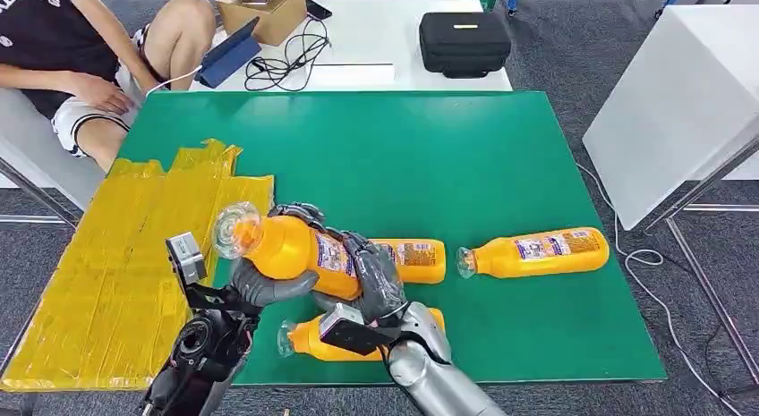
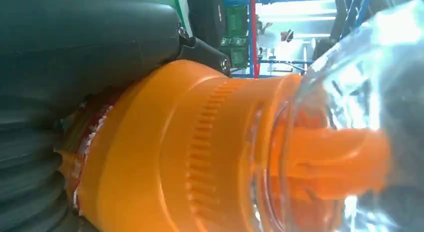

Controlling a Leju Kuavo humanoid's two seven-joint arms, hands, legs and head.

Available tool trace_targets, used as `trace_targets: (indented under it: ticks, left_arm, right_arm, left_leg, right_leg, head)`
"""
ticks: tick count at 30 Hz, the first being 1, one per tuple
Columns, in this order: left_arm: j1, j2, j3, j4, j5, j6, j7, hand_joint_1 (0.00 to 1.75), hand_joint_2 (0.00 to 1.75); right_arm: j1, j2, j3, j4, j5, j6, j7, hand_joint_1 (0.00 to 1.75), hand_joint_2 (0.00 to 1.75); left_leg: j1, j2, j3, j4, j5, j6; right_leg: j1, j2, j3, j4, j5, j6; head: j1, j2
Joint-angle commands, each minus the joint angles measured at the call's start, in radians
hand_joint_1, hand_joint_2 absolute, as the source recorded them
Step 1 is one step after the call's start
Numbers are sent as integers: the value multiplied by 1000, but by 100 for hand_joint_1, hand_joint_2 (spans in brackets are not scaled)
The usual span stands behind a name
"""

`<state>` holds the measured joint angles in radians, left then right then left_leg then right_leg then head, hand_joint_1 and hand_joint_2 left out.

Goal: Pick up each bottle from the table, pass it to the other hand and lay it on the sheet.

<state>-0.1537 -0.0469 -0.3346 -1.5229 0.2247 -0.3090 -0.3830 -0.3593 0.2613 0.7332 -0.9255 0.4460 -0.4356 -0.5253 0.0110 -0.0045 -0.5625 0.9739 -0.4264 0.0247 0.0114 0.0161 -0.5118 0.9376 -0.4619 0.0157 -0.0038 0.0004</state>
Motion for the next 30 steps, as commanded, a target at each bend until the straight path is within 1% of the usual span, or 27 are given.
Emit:
trace_targets:
  ticks: [1, 7, 8, 9, 12, 13, 14, 16, 17, 18, 20, 21, 22, 23, 25, 29, 30]
  left_arm:
    - [-59, -19, 26, 11, 8, 24, 21, 175, 175]
    - [-54, -24, 41, 2, 7, 31, 22, 175, 175]
    - [-53, -27, 48, -1, 6, 35, 23, 175, 175]
    - [-53, -29, 53, -3, 6, 37, 25, 175, 175]
    - [-61, -38, 80, -7, -3, 63, 33, 175, 175]
    - [-62, -36, 89, -9, -3, 66, 34, 175, 175]
    - [-60, -34, 98, -12, -4, 71, 34, 175, 175]
    - [-48, -29, 135, -30, -59, 131, 25, 175, 175]
    - [-42, -23, 149, -36, -64, 137, 24, 175, 175]
    - [-29, -12, 172, -44, -86, 161, 18, 175, 175]
    - [-13, -4, 199, -52, -163, 223, -2, 175, 175]
    - [-9, -1, 214, -53, -270, 312, -13, 175, 175]
    - [-9, -3, 225, -49, -334, 372, -11, 175, 175]
    - [-9, -3, 231, -47, -334, 372, -11, 175, 175]
    - [-9, -3, 231, -47, -334, 372, -11, 175, 175]
    - [-12, -7, 225, -46, -337, 373, -12, 175, 175]
    - [-12, -9, 226, -43, -425, 458, -1, 175, 175]
  right_arm:
    - [9, -44, 48, -77, 23, 36, -4, 175, 175]
    - [14, -40, 34, -93, 23, 27, -10, 175, 175]
    - [16, -39, 25, -106, 16, 25, -8, 19, 175]
    - [18, -41, 16, -123, 10, 20, -8, 0, 175]
    - [34, -63, -16, -214, -20, 29, 3, 0, 175]
    - [46, -73, -29, -249, -31, 32, 9, 0, 175]
    - [60, -86, -41, -284, -45, 39, 13, 0, 175]
    - [119, -129, -90, -399, -69, 42, 24, 0, 175]
    - [148, -149, -111, -446, -68, 39, 26, 0, 175]
    - [191, -171, -151, -505, -75, 30, 31, 0, 175]
    - [260, -193, -221, -591, -64, 7, 28, 0, 175]
    - [298, -204, -256, -633, -59, 4, 24, 0, 175]
    - [323, -215, -275, -655, -54, 6, 31, 0, 175]
    - [333, -216, -283, -661, -52, 13, 29, 0, 175]
    - [333, -216, -283, -661, -52, 13, 29, 0, 175]
    - [325, -201, -278, -645, -51, 13, 28, 0, 175]
    - [331, -200, -282, -642, -23, -7, 39, 0, 175]
  left_leg:
    - [0, -2, 2, 0, -1, 0]
    - [0, -2, 2, 0, -1, 0]
    - [0, -2, 3, 0, -1, 0]
    - [0, -1, 0, 0, 0, 0]
    - [0, -2, 0, 0, 0, 0]
    - [-1, -3, 3, 1, -2, 0]
    - [0, -2, 0, 0, 0, 0]
    - [0, -4, 1, 0, -1, 0]
    - [0, -3, 1, 0, 0, 0]
    - [0, -3, 1, 0, -1, 0]
    - [-1, -6, 3, -1, -1, 0]
    - [-1, -6, 2, -1, -1, 0]
    - [-1, -6, 1, -1, 0, 0]
    - [-1, -6, 3, -1, -2, 0]
    - [-1, -4, 0, -1, -1, 0]
    - [-1, -3, 1, 0, -1, 0]
    - [-1, -3, 0, 0, -1, 0]
  right_leg:
    - [0, -4, 3, 0, -2, 2]
    - [0, -4, 3, 0, -2, 2]
    - [0, -4, 4, 0, -2, 2]
    - [0, -2, 1, 0, -1, 1]
    - [0, -3, 1, 0, -1, 1]
    - [-1, -5, 4, 1, -3, 2]
    - [0, -3, 1, 0, -1, 1]
    - [-1, -5, 2, 0, -2, 2]
    - [0, -4, 2, -1, -1, 1]
    - [0, -5, 3, -1, -2, 2]
    - [-1, -8, 5, -2, -3, 2]
    - [-1, -7, 5, -2, -2, 2]
    - [-1, -6, 4, -2, -2, 2]
    - [-1, -7, 6, -1, -3, 2]
    - [-1, -5, 2, -1, -1, 1]
    - [-2, -5, 2, 0, -2, 2]
    - [-2, -4, 1, -1, -1, 1]
  head:
    - [0, 0]
    - [0, 0]
    - [0, 0]
    - [0, 0]
    - [0, 0]
    - [0, 0]
    - [0, 0]
    - [0, 0]
    - [0, 0]
    - [0, 0]
    - [0, 0]
    - [0, 0]
    - [0, 0]
    - [0, 0]
    - [0, 0]
    - [0, 0]
    - [0, 0]
